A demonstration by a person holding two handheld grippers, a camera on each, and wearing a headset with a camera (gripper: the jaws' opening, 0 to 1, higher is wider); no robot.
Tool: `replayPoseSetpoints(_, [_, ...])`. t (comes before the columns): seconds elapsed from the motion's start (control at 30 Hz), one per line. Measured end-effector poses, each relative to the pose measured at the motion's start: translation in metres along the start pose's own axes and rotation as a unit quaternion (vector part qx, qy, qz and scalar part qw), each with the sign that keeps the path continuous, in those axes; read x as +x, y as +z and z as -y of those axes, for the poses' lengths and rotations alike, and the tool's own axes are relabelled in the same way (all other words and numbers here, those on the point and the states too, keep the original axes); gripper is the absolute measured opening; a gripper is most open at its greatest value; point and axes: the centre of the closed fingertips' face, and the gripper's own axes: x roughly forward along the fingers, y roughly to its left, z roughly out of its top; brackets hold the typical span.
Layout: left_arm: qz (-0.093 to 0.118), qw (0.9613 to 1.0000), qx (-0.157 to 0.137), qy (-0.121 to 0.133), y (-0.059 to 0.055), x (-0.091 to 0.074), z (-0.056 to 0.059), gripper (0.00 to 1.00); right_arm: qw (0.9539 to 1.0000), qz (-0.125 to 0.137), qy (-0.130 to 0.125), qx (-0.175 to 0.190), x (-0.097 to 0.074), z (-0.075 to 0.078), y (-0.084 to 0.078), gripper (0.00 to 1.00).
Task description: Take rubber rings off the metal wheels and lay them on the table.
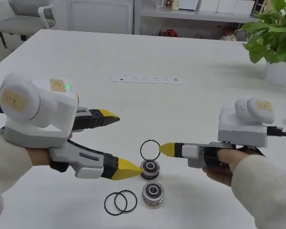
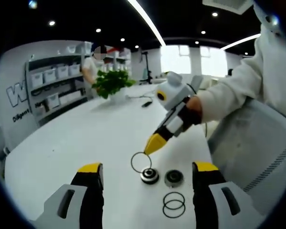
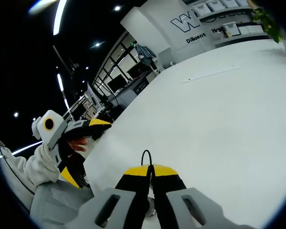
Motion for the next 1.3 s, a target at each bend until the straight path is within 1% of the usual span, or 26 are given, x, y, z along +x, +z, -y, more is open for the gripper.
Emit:
replayPoseSetpoints(0.13, [0.002,1.0,-0.003,0.003,-0.001,-0.005,-0.001,0.81,1.0,0.004,0.004,0.003,-0.001,-0.005,0.002,0.0])
replayPoseSetpoints(0.33, [0.014,0.9997,-0.009,0.015,0.0,-0.016,-0.004,0.81,0.9999,0.005,0.011,0.006,-0.001,-0.011,0.003,0.0])
replayPoseSetpoints(0.53, [0.014,0.9995,-0.015,0.024,-0.006,-0.024,-0.003,0.82,0.9998,0.004,0.02,0.006,0.0,-0.018,0.002,0.0])
replayPoseSetpoints(0.67, [0.007,0.9997,-0.015,0.019,-0.014,-0.027,0.002,0.82,0.9996,-0.002,0.029,0.004,0.002,-0.025,0.0,0.0])
replayPoseSetpoints(0.77, [0.004,0.9998,-0.012,0.017,-0.016,-0.028,0.006,0.82,0.9993,-0.006,0.036,0.003,0.003,-0.028,-0.001,0.0])
replayPoseSetpoints(1.1, [0.01,0.9996,-0.023,0.012,-0.021,-0.034,0.013,0.84,0.9982,-0.02,0.056,-0.001,0.007,-0.041,-0.007,0.0])
replayPoseSetpoints(1.17, [0.009,0.9996,-0.025,0.01,-0.024,-0.035,0.015,0.84,0.998,-0.024,0.059,-0.002,0.008,-0.044,-0.009,0.0])
replayPoseSetpoints(1.27, [0.007,0.9996,-0.028,0.008,-0.027,-0.036,0.017,0.84,0.9971,-0.041,0.064,-0.006,0.01,-0.047,-0.017,0.0])
replayPoseSetpoints(1.3, [0.007,0.9996,-0.028,0.008,-0.028,-0.036,0.018,0.84,0.997,-0.043,0.064,-0.007,0.011,-0.048,-0.018,0.0])
